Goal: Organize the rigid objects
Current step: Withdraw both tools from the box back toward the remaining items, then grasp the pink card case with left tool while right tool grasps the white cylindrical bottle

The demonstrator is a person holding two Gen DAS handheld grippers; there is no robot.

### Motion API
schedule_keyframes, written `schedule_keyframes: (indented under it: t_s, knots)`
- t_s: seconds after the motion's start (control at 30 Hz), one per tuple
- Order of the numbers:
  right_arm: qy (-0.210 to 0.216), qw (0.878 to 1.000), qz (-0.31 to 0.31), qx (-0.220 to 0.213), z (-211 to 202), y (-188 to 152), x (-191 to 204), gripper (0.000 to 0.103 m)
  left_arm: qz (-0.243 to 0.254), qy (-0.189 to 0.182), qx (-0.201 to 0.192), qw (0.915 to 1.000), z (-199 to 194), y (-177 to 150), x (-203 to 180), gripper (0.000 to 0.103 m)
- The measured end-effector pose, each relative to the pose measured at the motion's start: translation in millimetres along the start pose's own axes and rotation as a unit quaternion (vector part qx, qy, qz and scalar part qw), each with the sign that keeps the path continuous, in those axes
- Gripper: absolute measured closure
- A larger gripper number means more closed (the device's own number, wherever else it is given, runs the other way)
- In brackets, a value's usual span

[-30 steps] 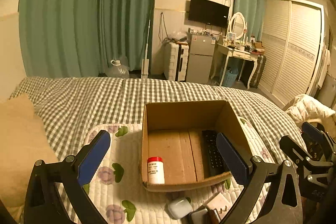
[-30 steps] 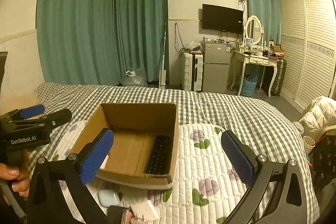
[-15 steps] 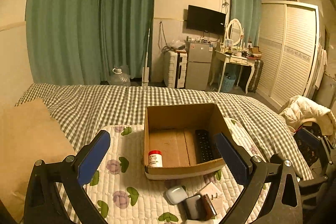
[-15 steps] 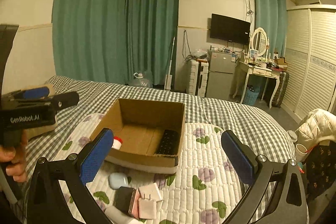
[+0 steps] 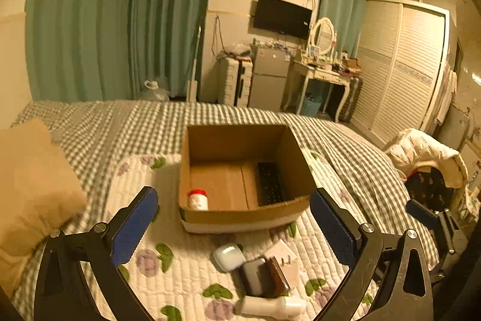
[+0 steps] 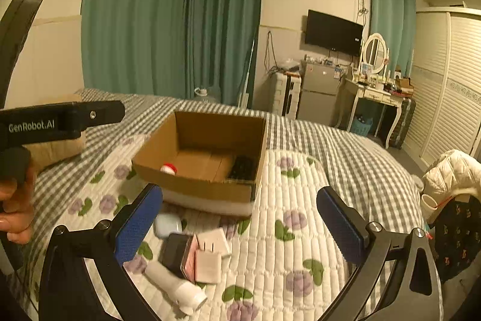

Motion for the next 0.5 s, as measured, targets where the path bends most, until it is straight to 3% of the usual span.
schedule_keyframes:
  t_s: [0.2, 0.5]
  knots:
    - [0.021, 0.999, 0.013, 0.039, 19.1, -29.4, -3.3, 0.0, 0.014, -0.003, 0.014, 0.9998, 16.0, -14.1, -7.8, 0.001]
    - [0.065, 0.991, -0.015, 0.118, 50.7, -94.1, 24.9, 0.0, 0.02, 0.007, 0.086, 0.9961, 61.0, -54.1, -10.7, 0.01]
Point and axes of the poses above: each gripper's, at about its wrist camera, not at the fingertips, and z roughly the way its jaws point, x to its left, y to its top, the point moved 2 cm from there along z, roughly the way its jaws point, and after that the axes turned 13 degrees about -y, right-handed, at the moved point
